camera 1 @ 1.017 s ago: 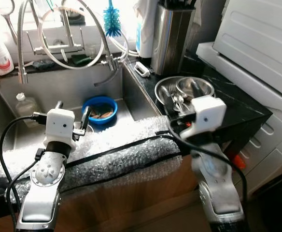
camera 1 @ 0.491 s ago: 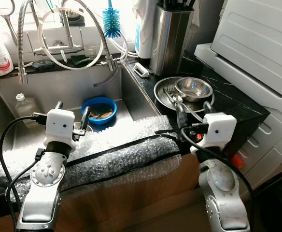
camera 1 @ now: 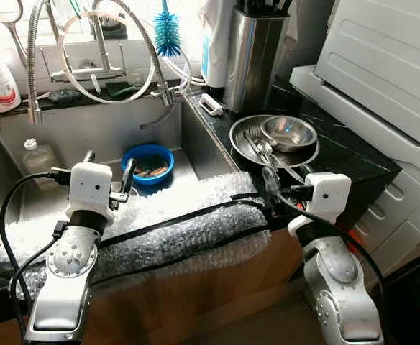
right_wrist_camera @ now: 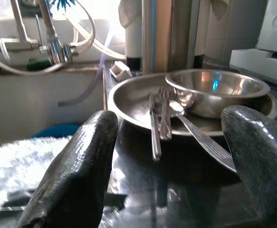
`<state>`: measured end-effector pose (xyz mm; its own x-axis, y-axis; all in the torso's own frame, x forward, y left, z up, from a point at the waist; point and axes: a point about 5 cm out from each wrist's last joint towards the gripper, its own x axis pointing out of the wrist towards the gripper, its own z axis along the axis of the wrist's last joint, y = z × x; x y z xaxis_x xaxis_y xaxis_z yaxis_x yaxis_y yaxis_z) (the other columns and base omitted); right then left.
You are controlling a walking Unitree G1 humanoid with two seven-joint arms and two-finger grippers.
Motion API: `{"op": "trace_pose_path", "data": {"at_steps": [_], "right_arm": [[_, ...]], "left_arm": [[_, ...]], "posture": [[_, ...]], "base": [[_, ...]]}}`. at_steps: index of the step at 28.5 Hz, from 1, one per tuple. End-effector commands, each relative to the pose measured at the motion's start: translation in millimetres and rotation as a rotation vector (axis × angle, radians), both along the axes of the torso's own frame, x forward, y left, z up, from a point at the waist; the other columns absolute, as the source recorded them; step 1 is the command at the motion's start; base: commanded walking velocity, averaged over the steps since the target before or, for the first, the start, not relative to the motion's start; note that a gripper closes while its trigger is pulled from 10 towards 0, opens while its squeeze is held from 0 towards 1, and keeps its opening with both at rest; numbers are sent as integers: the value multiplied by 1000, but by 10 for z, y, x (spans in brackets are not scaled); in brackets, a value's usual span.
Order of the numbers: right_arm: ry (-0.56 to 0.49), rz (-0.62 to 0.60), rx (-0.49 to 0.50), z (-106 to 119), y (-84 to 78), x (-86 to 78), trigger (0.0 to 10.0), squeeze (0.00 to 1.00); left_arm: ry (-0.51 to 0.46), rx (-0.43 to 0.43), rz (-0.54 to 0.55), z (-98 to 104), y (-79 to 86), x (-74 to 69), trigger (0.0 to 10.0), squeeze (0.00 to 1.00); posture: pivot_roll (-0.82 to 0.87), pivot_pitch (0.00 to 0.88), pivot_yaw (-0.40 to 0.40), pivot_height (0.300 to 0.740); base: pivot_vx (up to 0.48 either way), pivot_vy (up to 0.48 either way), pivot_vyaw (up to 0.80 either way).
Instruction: Kitchen organization
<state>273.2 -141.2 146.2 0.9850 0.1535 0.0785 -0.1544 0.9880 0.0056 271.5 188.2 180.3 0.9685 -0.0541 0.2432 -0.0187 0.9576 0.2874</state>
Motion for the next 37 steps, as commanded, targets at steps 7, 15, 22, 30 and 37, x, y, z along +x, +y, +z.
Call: {"op": "trace_pose_path", "data": {"at_steps": [7, 15, 22, 30, 37], "right_arm": [[36, 34, -63, -34, -33, 48, 10000, 0], [7, 52, -66, 44, -47, 87, 0, 0], [8, 62, -67, 44, -37, 100, 0, 0], [29, 55, -76, 4, -47, 111, 10000, 0], [61, 65, -87, -47, -32, 122, 10000, 0]], "left_arm": [[-23, 14, -2, 48, -15, 7, 10000, 0], [-28, 14, 2, 57, -8, 7, 10000, 0], [-28, 14, 1, 59, -10, 8, 10000, 0], [-28, 14, 0, 58, -16, 6, 10000, 0], [-28, 13, 1, 55, -21, 10, 10000, 0]], "posture": [[-38, 0, -70, 727], [-38, 0, -71, 727], [-37, 0, -70, 727], [-37, 0, -71, 727], [-38, 0, -73, 727]], "base": [[0, 0, 0], [0, 0, 0], [0, 0, 0], [0, 0, 0], [0, 0, 0]]}}
